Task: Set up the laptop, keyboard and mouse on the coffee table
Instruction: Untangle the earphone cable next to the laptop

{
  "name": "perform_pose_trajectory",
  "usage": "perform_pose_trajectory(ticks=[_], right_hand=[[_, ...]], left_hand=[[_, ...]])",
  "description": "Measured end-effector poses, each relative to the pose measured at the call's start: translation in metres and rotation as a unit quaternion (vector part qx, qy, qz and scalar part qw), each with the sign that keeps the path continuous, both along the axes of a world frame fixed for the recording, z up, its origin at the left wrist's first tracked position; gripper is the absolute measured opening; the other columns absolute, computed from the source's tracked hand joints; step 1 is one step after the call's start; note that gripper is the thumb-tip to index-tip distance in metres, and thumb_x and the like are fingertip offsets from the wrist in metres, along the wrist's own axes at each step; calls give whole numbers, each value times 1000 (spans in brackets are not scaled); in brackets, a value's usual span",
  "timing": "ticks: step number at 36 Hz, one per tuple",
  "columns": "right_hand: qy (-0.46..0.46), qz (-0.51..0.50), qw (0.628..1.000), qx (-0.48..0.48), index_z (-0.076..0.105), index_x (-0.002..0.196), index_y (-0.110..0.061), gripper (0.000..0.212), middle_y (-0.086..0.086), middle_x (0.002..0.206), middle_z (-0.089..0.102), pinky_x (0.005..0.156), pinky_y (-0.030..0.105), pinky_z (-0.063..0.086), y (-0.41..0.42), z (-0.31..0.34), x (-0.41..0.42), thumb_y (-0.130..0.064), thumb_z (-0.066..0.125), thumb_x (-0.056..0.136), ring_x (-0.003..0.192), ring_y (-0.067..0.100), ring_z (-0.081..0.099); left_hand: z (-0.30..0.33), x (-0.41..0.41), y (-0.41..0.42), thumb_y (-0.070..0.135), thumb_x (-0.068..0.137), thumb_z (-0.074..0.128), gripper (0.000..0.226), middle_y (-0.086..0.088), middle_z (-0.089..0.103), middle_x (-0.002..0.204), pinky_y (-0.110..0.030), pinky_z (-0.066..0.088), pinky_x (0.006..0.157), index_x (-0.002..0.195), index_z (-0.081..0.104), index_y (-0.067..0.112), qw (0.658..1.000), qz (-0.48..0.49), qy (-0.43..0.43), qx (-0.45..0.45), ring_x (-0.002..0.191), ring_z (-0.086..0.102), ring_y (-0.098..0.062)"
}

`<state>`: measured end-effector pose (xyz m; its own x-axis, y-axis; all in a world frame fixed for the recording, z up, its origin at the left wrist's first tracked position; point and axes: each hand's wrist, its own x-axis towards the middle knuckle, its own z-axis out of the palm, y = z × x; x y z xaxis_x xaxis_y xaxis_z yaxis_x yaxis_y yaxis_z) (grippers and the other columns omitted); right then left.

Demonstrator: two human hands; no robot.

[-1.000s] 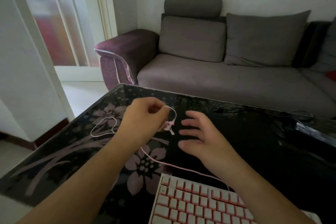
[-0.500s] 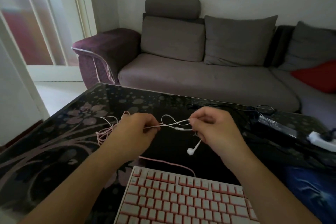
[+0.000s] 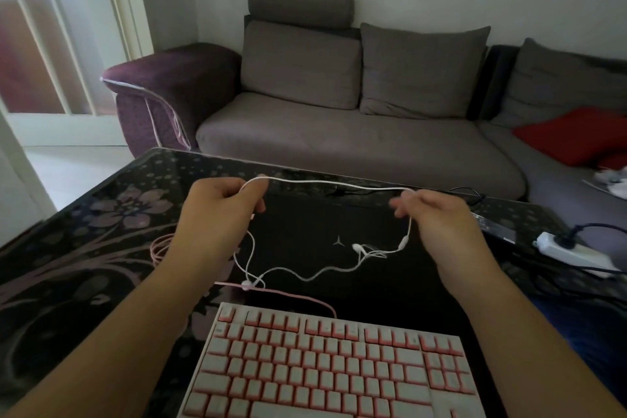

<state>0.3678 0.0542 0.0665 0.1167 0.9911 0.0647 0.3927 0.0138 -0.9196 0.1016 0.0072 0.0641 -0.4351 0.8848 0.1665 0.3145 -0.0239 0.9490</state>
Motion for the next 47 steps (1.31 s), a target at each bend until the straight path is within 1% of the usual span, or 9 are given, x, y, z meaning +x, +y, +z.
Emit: perform_pose_trajectory(ticks=[3,7,17,20,32,36,38,42,47], right_hand=[[179,30,980,-86,68,95,-7,34,9,72,70,81,49,61,-2,2,7,-33,52,110,75,28,76],[84,14,994,-72,66,86,-9,38,-1,52,43,56,36,48,3,-10,18,-38,55,108,44,15,44],[207,-72,976,-1,64,78,-11,28,-4,51,36,41,24,28,17,-11,42,-28,74,98,40,9,28],[225,-67,972,24,66,83,-9,17,-8,49,39,36,20,25,17,-9,42,-13,65,100,39,6,29],[224,-199,954,32,55,61,-14,30,-6,42,35,34,17,17,25,-9,71,-22,69,87,33,10,22],[96,-181,978,-41,64,69,-10,20,-1,49,40,37,22,25,29,-16,72,-20,69,86,38,12,30],[-25,-122,989,-77,71,86,-5,7,0,61,57,49,26,39,26,-20,66,-12,69,87,52,15,49],[-213,-11,973,-86,52,150,-24,74,5,146,51,79,33,54,13,-28,41,-3,74,83,109,19,65],[-203,209,956,1,23,163,-46,102,-22,169,23,106,14,35,-14,-21,-10,-3,77,87,149,5,33]], left_hand=[[-3,4,1,46,100,62,47,1,45,47,-31,38,54,66,65,14,999,-18,-25,-22,46,42,-13],[-1,0,4,41,102,61,45,6,40,48,-28,30,46,65,56,17,987,-10,-157,-30,42,34,-11],[-11,-18,14,26,105,51,30,5,51,65,-15,41,37,76,52,20,969,36,-243,-25,46,47,-3],[-10,-23,22,32,109,47,46,5,33,51,-11,24,31,65,41,21,953,21,-295,-70,31,27,-4],[-3,-31,10,31,97,66,41,7,41,54,-28,30,53,59,50,25,965,83,-247,36,45,34,-9],[3,-19,3,30,101,62,37,8,57,47,-32,43,61,67,61,15,987,58,-140,59,43,52,0],[1,-15,5,31,99,62,36,-18,65,69,-40,52,70,81,66,0,996,23,-61,53,62,59,-13],[-4,-1,4,28,102,59,25,-11,62,75,-33,40,64,86,68,11,991,-98,93,-12,70,58,-18],[-10,21,2,34,106,51,22,4,61,79,-26,41,65,94,69,32,943,-265,189,-75,64,57,0]])
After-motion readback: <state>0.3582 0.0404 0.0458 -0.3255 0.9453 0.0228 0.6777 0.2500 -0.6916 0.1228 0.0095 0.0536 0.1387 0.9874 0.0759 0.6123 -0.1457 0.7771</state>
